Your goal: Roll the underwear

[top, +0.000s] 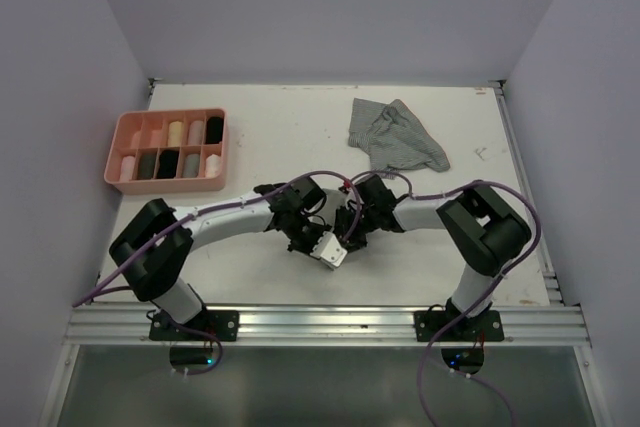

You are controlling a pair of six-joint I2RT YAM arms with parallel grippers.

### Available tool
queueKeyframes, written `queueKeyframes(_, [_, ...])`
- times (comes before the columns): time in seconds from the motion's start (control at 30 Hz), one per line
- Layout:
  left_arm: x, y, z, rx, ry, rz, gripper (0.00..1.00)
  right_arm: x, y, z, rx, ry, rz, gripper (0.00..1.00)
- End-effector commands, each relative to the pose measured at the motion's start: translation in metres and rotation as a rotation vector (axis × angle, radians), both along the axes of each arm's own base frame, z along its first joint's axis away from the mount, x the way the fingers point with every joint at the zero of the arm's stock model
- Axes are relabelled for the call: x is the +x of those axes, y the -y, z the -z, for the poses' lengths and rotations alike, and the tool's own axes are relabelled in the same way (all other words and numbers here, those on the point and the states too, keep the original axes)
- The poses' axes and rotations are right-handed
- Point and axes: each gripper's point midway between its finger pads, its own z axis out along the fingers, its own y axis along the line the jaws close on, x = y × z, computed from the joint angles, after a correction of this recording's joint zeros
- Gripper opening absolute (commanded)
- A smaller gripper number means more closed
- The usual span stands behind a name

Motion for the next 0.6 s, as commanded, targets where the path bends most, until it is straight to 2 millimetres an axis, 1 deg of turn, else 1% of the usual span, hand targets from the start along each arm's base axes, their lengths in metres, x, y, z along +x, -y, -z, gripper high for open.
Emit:
queueKeyframes(0.0, [-0.015,0.002,-0.013,0.002,-0.082,0.029,0.00,0.019,0.010,-0.021,-0.073,0.103,0.026,0.14])
queueKeyframes(0.07, [-0.017,0.000,-0.011,0.017,-0.096,0.028,0.00,0.028,0.012,-0.030,-0.070,0.123,0.052,0.14])
queueKeyframes(0.1, [-0.017,0.001,-0.012,0.020,-0.101,0.029,0.00,0.037,0.015,-0.035,-0.062,0.134,0.078,0.15])
queueKeyframes(0.13, [-0.018,0.000,-0.009,0.029,-0.110,0.031,0.00,0.039,0.017,-0.038,-0.062,0.136,0.085,0.15])
queueKeyframes(0.2, [-0.018,-0.001,-0.007,0.039,-0.111,0.028,0.00,0.045,0.023,-0.036,-0.086,0.135,0.097,0.15])
queueKeyframes(0.23, [-0.017,-0.001,-0.006,0.042,-0.112,0.027,0.00,0.045,0.025,-0.029,-0.107,0.132,0.084,0.15])
queueKeyframes(0.3, [-0.016,0.000,-0.005,0.047,-0.116,0.023,0.00,0.047,0.025,-0.022,-0.120,0.132,0.071,0.15])
queueKeyframes(0.33, [-0.016,-0.001,-0.002,0.059,-0.123,0.022,0.00,0.045,0.025,-0.016,-0.125,0.120,0.065,0.15])
queueKeyframes(0.43, [-0.012,0.001,-0.002,0.060,-0.125,0.012,0.00,0.037,0.027,0.010,-0.144,0.060,0.039,0.14])
queueKeyframes(0.57, [-0.001,0.006,-0.007,0.042,-0.130,-0.020,0.00,0.028,0.031,0.027,-0.167,0.036,0.013,0.14])
